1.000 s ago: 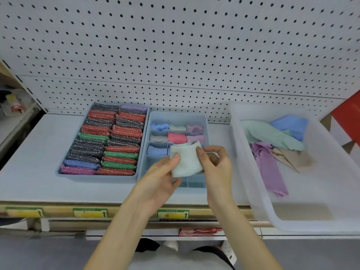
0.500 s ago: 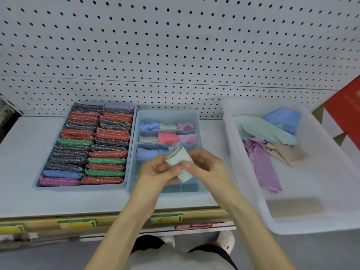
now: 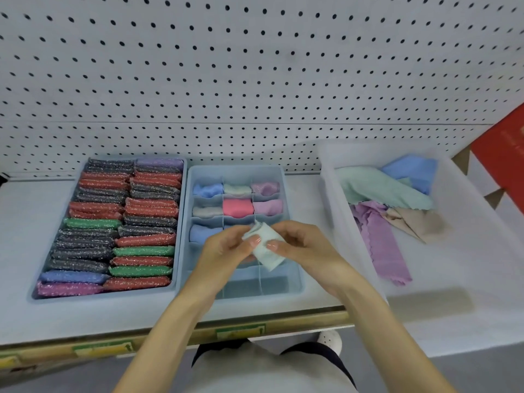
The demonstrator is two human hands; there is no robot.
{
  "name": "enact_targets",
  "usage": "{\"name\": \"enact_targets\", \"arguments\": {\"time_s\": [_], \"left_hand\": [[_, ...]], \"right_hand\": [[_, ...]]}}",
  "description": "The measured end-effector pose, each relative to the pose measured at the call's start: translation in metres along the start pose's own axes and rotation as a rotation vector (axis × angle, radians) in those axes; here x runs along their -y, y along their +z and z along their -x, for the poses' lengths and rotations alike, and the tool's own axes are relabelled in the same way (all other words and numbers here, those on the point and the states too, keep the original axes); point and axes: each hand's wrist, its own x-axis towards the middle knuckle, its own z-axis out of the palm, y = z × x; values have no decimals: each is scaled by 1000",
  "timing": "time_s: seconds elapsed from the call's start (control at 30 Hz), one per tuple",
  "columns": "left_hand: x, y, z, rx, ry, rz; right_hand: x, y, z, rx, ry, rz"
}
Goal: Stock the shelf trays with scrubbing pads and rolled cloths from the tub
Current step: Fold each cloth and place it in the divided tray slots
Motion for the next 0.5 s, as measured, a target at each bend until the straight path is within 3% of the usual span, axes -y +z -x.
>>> {"name": "enact_targets", "arguments": {"time_s": [0.27, 0.5], "left_hand": [[11, -2, -13, -70, 40, 26], [18, 0, -15, -96, -42, 226]], "right_hand": [[-2, -12, -22, 92, 67, 204], [-7, -6, -38, -61, 35, 167]]}}
